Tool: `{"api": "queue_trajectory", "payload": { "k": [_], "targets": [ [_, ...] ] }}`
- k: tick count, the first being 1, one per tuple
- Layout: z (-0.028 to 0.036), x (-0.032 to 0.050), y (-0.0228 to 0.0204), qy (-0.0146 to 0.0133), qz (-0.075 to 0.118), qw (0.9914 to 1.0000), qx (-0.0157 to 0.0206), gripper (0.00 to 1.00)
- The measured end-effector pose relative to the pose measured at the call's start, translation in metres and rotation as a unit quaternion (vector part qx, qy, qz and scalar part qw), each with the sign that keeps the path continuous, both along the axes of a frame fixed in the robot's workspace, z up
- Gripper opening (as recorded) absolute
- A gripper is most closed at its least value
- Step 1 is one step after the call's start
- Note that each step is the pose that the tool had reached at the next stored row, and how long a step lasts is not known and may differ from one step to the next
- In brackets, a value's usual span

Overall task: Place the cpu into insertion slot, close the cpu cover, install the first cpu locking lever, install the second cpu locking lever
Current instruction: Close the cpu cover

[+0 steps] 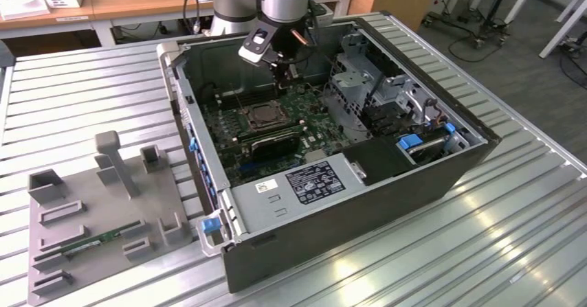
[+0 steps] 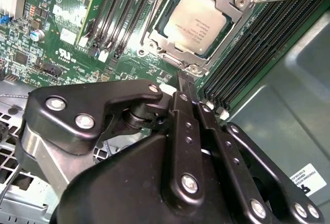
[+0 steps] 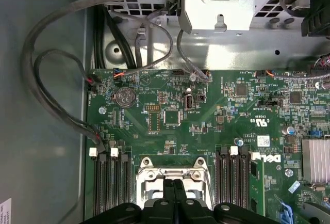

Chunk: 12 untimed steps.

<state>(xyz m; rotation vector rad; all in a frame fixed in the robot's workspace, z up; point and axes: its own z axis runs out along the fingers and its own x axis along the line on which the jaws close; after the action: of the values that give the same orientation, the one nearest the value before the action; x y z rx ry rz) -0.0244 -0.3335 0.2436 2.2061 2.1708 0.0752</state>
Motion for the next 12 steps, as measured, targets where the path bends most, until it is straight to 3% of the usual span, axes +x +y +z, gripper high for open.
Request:
{"api": "queue_trajectory", "payload": {
  "k": [12],
  "targets": [
    [0.0,-0.0005,0.0,0.0,0.001,1.0,0.0,0.11]
  ]
}}
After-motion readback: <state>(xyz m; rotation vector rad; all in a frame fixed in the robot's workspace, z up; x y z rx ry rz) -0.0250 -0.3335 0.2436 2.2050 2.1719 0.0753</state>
